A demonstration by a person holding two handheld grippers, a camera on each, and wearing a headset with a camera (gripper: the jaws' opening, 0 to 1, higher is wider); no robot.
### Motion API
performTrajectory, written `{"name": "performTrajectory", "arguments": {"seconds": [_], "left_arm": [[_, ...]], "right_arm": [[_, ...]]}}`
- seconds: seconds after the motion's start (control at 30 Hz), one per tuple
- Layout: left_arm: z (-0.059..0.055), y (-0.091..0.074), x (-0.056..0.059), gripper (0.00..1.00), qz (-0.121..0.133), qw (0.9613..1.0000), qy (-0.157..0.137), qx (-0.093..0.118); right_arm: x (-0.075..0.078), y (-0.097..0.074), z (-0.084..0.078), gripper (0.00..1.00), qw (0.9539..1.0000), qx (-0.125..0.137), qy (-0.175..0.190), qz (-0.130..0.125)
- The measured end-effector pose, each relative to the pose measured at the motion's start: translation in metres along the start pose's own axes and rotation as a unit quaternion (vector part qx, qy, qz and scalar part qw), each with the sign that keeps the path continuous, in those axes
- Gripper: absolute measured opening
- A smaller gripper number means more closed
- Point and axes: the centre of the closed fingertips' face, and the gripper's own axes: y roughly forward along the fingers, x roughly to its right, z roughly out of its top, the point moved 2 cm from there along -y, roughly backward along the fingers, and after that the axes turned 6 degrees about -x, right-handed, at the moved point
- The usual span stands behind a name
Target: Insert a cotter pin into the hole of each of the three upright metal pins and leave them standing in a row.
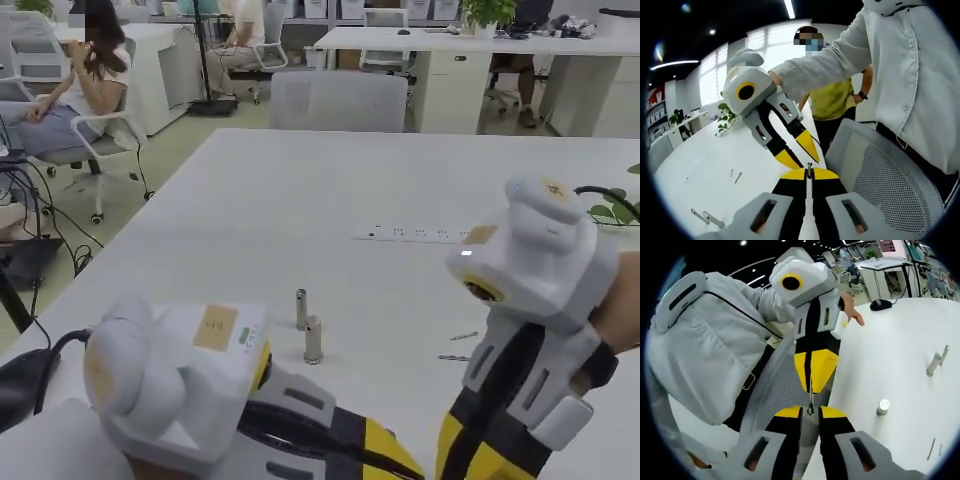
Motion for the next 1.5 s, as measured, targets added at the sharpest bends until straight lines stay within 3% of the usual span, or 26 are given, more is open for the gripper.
{"name": "performTrajectory", "arguments": {"seconds": [0.2,0.57,0.77,1.0,1.2,1.4,1.5], "left_arm": [[0.005,-0.002,0.002,0.00,-0.004,0.9999,0.008,0.008],[0.003,-0.001,0.004,0.00,-0.009,0.9999,0.012,0.005],[-0.002,0.000,-0.002,0.00,-0.001,1.0000,-0.001,-0.003],[-0.009,0.000,-0.010,0.00,0.015,0.9995,-0.025,-0.012],[-0.012,0.000,-0.014,0.01,0.022,0.9989,-0.037,-0.017],[-0.013,0.001,-0.016,0.01,0.026,0.9984,-0.046,-0.019],[-0.014,0.002,-0.017,0.01,0.028,0.9982,-0.048,-0.022]], "right_arm": [[-0.011,0.001,0.002,0.13,0.9988,0.017,0.011,0.045],[-0.014,0.001,0.005,0.08,0.9982,0.023,0.013,0.054],[-0.006,0.002,0.004,0.07,0.9999,0.008,-0.011,0.003],[0.005,-0.001,0.004,0.07,0.9977,-0.010,-0.032,-0.060],[0.008,-0.003,0.003,0.07,0.9912,-0.043,-0.054,-0.113],[0.009,-0.003,0.003,0.07,0.9848,-0.066,-0.071,-0.144],[0.011,-0.003,0.002,0.07,0.9779,-0.088,-0.089,-0.167]]}}
